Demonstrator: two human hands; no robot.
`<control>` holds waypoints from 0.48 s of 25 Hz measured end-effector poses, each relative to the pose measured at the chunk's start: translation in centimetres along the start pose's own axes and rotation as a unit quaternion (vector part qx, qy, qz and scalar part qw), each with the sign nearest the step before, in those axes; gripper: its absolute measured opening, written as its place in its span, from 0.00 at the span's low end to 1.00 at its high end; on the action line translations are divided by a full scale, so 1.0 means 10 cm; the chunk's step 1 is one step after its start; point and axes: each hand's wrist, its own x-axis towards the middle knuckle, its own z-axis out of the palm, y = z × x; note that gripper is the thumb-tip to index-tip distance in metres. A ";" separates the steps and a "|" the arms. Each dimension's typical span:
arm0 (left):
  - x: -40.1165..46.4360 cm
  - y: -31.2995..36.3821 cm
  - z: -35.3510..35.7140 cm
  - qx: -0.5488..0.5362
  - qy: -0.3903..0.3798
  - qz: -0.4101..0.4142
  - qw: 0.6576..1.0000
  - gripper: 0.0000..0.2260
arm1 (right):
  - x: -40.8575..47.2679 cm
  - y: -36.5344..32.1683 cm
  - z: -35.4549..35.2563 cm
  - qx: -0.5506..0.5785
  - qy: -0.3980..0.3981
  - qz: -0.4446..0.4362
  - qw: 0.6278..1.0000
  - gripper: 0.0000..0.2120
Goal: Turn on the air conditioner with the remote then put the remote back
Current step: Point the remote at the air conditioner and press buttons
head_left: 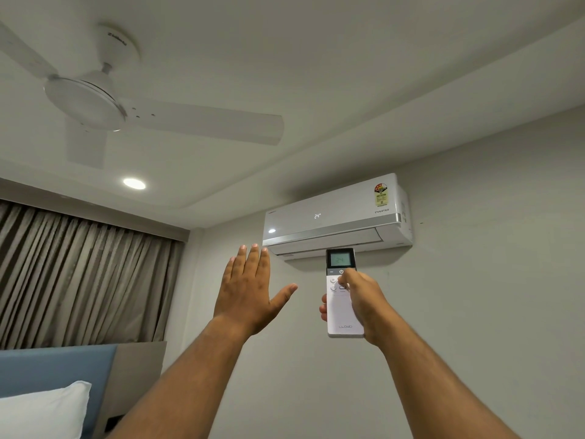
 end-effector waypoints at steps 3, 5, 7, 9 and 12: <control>-0.03 -0.01 -0.01 -0.001 -0.001 -0.001 1.000 0.46 | -0.02 0.01 0.02 0.001 -0.001 0.007 1.000 0.14; -0.06 -0.02 -0.01 0.001 -0.002 -0.003 1.000 0.46 | -0.03 0.00 0.04 -0.001 -0.001 0.009 1.000 0.14; -0.07 -0.05 -0.02 0.003 -0.003 -0.006 1.000 0.46 | -0.03 0.00 0.05 -0.003 -0.001 0.009 1.000 0.15; -0.08 -0.08 -0.02 0.004 -0.004 -0.008 1.000 0.45 | -0.03 -0.01 0.04 -0.005 -0.001 0.008 1.000 0.16; -0.07 -0.12 -0.03 0.012 -0.006 -0.004 1.000 0.46 | -0.04 -0.02 0.04 -0.006 0.001 0.008 1.000 0.15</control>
